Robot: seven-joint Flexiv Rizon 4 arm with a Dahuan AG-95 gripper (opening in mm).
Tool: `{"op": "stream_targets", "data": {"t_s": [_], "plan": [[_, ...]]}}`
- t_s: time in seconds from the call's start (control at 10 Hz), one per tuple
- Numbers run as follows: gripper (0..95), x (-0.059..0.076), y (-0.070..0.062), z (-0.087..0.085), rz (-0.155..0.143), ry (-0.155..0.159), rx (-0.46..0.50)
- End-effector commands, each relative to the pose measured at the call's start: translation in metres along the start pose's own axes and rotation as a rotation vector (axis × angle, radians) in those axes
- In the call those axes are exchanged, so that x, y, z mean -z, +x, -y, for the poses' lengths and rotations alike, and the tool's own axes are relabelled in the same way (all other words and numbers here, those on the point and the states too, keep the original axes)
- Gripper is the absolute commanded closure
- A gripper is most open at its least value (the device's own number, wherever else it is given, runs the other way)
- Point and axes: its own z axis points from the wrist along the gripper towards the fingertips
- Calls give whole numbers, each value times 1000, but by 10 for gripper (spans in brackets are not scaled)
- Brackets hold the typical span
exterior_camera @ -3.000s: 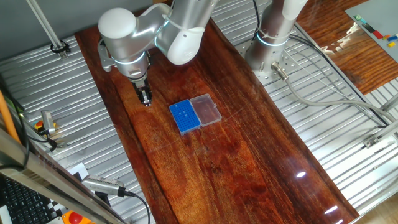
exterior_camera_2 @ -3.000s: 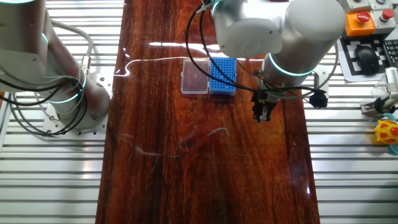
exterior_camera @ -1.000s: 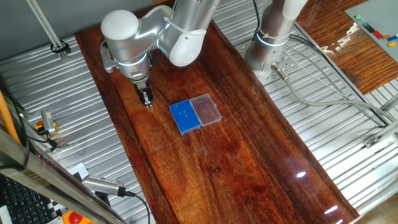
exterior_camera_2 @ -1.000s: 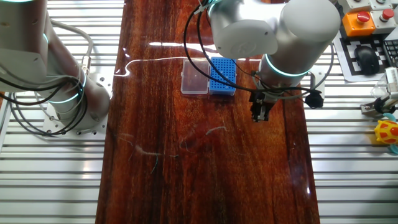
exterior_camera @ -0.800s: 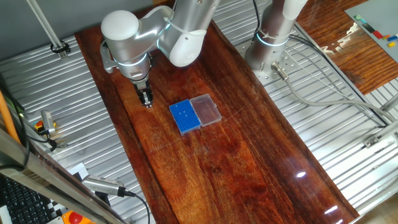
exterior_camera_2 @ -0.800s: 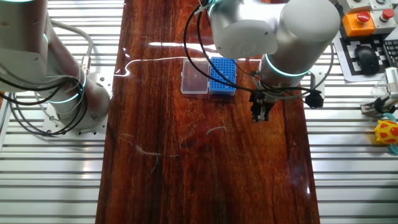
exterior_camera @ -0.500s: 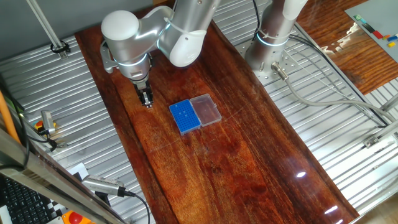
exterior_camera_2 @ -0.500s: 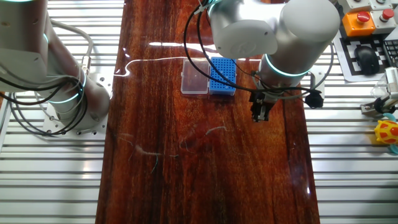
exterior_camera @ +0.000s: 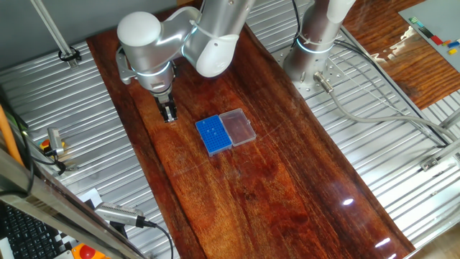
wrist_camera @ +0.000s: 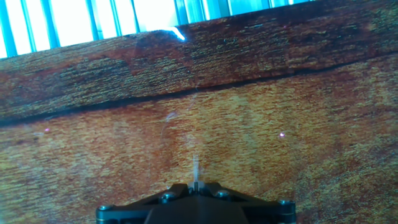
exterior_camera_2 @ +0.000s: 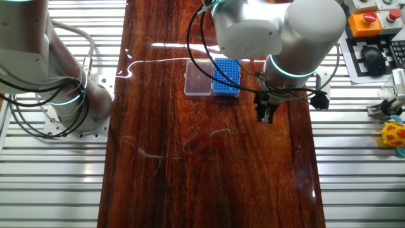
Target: Insert a small pipette tip into the holder for small pipette tips
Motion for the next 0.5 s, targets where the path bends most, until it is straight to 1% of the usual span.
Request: {"op": "stream_targets", "data": {"t_s": [0.1,0.3,0.4,0.5], "plan": [[950,-2,-1,0,0,0,2],[950,-1,-1,0,-2,0,2],[760,-2,-1,0,-1,1,2],[760,-1,-1,0,-1,0,1]]}}
